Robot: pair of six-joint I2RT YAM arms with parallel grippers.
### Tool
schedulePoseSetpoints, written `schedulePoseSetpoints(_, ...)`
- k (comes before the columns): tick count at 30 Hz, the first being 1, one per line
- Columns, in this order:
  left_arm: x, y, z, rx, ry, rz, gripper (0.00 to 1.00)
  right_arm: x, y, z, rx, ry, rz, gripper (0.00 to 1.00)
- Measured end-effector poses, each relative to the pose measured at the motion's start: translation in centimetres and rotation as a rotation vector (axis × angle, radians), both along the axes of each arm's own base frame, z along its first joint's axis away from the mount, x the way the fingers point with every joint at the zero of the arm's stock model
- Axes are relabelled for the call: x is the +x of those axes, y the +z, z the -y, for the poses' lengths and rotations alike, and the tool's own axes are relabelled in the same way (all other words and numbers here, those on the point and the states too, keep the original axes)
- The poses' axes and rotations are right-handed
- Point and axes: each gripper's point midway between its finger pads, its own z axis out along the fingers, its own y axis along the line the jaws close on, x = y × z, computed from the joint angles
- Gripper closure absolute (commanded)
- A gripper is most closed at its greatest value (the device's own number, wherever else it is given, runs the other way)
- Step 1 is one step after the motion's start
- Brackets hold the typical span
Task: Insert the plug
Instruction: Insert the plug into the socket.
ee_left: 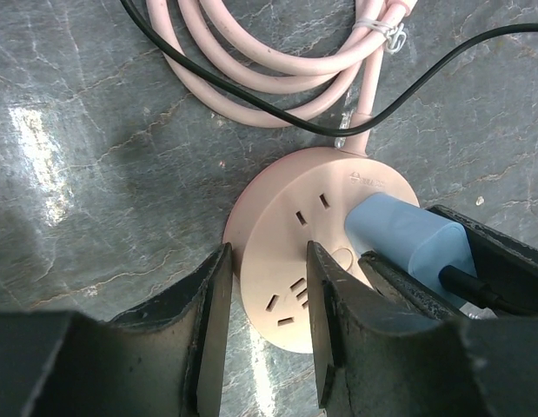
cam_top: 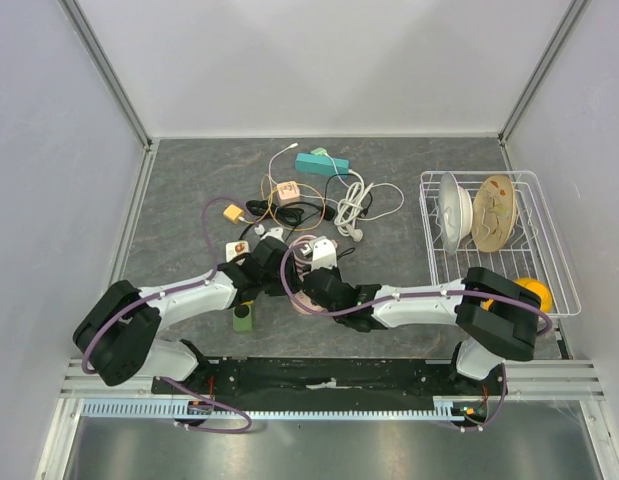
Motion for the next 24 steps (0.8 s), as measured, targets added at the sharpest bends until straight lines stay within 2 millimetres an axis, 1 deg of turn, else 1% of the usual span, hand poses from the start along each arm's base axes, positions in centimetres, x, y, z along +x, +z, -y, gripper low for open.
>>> schedulePoseSetpoints(5,0.1,0.1,0.0,-0.008,0.008,-0.002,0.55,0.0,-0.1,0.0,0.016,-0.003,0.010,1.00)
schedulePoseSetpoints(8,0.1,0.2,0.0,-0.009,0.009,0.001,0.49,0.0,-0.1,0.0,0.020,-0.005,0.017,0.99)
schedulePoseSetpoints(9,0.1,0.2,0.0,-0.009,0.009,0.001,0.45,0.0,-0.1,0.0,0.022,-0.005,0.019,0.94)
schedulePoseSetpoints(10,0.1,0.2,0.0,-0.009,0.008,0.001,0.43,0.0,0.1,0.0,0.026,-0.003,0.020,0.72)
schedulePoseSetpoints(11,0.1,0.2,0.0,-0.008,0.008,0.001,0.41,-0.1,0.1,0.0,0.031,0.000,0.018,0.63)
schedulePoseSetpoints(12,0.0,0.2,-0.1,-0.003,0.010,0.000,0.39,-0.1,0.2,0.0,0.035,0.003,0.017,0.55)
schedulePoseSetpoints(13,-0.1,0.2,-0.3,0.007,0.009,-0.004,0.37,-0.2,0.6,-0.2,0.047,0.009,0.013,0.41)
schedulePoseSetpoints(14,-0.2,0.3,-0.5,0.019,0.007,-0.007,0.36,-0.5,0.8,-0.4,0.056,0.024,0.002,0.35)
schedulePoseSetpoints(15,-0.3,0.5,-0.7,0.029,0.004,-0.009,0.33,-1.3,0.1,-0.2,0.035,0.054,-0.041,0.30)
schedulePoseSetpoints(16,-0.4,0.8,-0.8,0.039,0.000,-0.007,0.32,-1.9,-0.6,0.3,0.005,0.062,-0.058,0.22)
schedulePoseSetpoints(18,0.0,2.1,-0.9,0.050,-0.005,0.018,0.30,-2.8,-0.4,0.1,-0.004,0.095,-0.088,0.15)
schedulePoseSetpoints(19,0.4,3.1,-0.8,0.047,-0.008,0.040,0.29,-3.2,-0.5,0.3,-0.014,0.105,-0.104,0.09)
schedulePoseSetpoints(21,1.3,5.4,-0.5,0.036,-0.009,0.093,0.27,-3.7,-0.4,0.8,-0.025,0.117,-0.133,0.06)
schedulePoseSetpoints(22,1.8,6.8,-0.3,0.027,-0.009,0.127,0.27,-4.0,-0.4,1.2,-0.034,0.120,-0.144,0.03)
schedulePoseSetpoints(23,2.5,8.6,-0.2,0.017,-0.008,0.169,0.26,-4.2,-0.4,1.7,-0.048,0.121,-0.156,0.02)
schedulePoseSetpoints(24,2.8,9.8,-0.1,0.008,-0.008,0.197,0.26,-4.3,-0.3,2.0,-0.054,0.122,-0.164,0.02)
